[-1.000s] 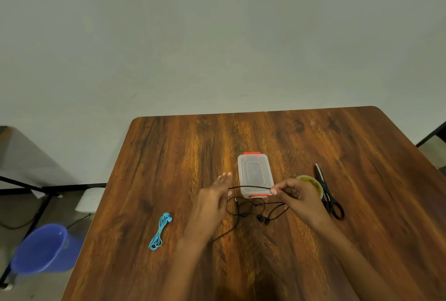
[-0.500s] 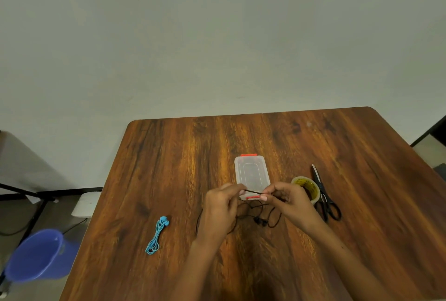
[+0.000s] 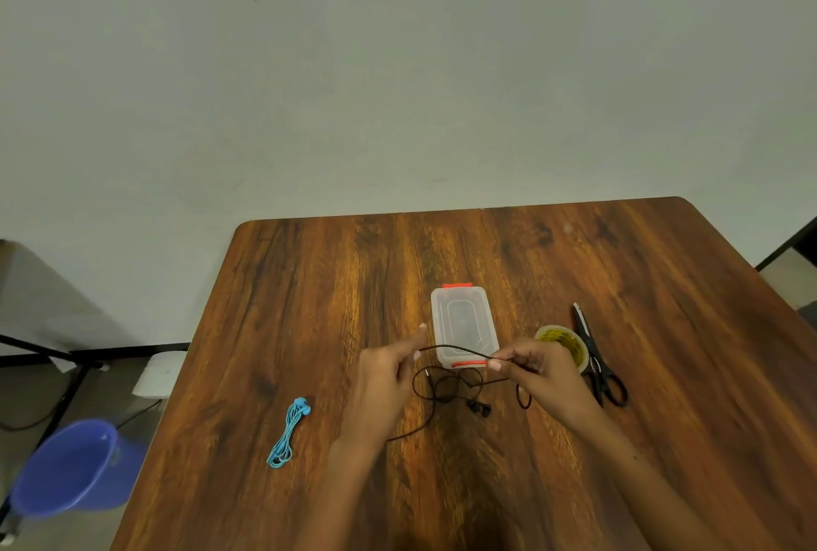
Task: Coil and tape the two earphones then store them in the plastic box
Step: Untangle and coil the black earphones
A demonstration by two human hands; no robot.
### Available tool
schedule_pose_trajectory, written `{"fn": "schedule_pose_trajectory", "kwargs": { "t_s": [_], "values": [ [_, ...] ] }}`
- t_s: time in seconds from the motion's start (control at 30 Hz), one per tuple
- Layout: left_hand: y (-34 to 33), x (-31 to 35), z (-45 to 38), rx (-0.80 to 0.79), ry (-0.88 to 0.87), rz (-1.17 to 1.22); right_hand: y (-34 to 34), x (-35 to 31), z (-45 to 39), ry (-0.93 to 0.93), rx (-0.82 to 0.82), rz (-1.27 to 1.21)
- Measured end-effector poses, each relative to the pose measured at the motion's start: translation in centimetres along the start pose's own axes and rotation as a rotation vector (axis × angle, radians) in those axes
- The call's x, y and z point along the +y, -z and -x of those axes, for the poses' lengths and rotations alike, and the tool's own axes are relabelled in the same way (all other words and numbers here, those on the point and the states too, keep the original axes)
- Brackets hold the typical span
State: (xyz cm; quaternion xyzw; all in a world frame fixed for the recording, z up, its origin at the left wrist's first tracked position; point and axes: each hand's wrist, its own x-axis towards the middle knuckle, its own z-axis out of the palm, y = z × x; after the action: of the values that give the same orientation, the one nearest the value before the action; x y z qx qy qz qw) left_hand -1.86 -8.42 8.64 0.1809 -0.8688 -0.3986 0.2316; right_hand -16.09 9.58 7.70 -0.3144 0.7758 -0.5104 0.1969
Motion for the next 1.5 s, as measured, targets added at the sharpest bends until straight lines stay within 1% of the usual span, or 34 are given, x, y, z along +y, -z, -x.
{"fn": "schedule_pose_trajectory", "kwargs": {
  "t_s": [0.03, 0.1, 0.17, 0.27, 0.4, 0.57, 0.67, 0.8, 0.9, 1.03, 1.17, 1.27, 1.33, 1.5],
  "values": [
    [-0.1, 0.0, -0.1, -0.091, 0.007, -0.051, -0.3, -0.1, -0.1, 0.009, -0.003, 0.043],
    [-0.7, 0.2, -0.2, -0.225, -0.052, -0.134, -0.9, -0.5, -0.3, 0.047, -0.012, 0.145],
    [-1.4, 1.0, -0.2, -0.263, -0.128, -0.117, -1.4, -1.0, -0.4, 0.1, -0.013, 0.225],
    [-2.3, 1.7, -0.1, -0.241, -0.188, -0.055, -1.9, -1.6, -0.5, 0.133, -0.014, 0.245],
    [-2.2, 1.8, 0.0, -0.16, -0.175, 0.021, -2.1, -2.0, -0.3, 0.149, -0.02, 0.206],
    [-1.4, 1.0, -0.4, -0.063, -0.114, 0.018, -1.2, -0.3, 0.5, 0.02, -0.036, 0.183],
    [-1.4, 1.0, -0.5, -0.091, -0.119, 0.013, -0.9, 0.2, 0.7, -0.038, -0.051, 0.099],
    [-2.1, 1.5, -0.2, -0.161, -0.123, 0.053, -2.2, -0.9, 0.1, 0.0, -0.081, -0.039],
    [-1.9, 1.7, -0.3, -0.138, -0.137, 0.053, -2.7, -1.2, -0.4, 0.012, -0.059, -0.04],
    [-1.4, 0.8, -0.2, -0.082, -0.12, 0.009, -2.4, -0.6, -0.1, 0.009, -0.157, -0.022],
    [-1.4, 0.6, 0.4, -0.063, -0.124, 0.004, -1.9, 0.0, 0.2, -0.016, -0.17, 0.015],
    [-0.9, 0.0, 0.4, 0.008, -0.089, 0.019, -1.0, 0.5, 0.6, -0.039, -0.182, 0.079],
    [-0.5, -0.3, 0.2, 0.045, -0.072, 0.033, -0.2, 0.8, 0.9, -0.064, -0.179, 0.075],
    [-0.7, -0.3, 0.3, 0.053, -0.069, 0.036, 0.2, 1.1, 1.2, -0.083, -0.193, 0.087]
  ]
}}
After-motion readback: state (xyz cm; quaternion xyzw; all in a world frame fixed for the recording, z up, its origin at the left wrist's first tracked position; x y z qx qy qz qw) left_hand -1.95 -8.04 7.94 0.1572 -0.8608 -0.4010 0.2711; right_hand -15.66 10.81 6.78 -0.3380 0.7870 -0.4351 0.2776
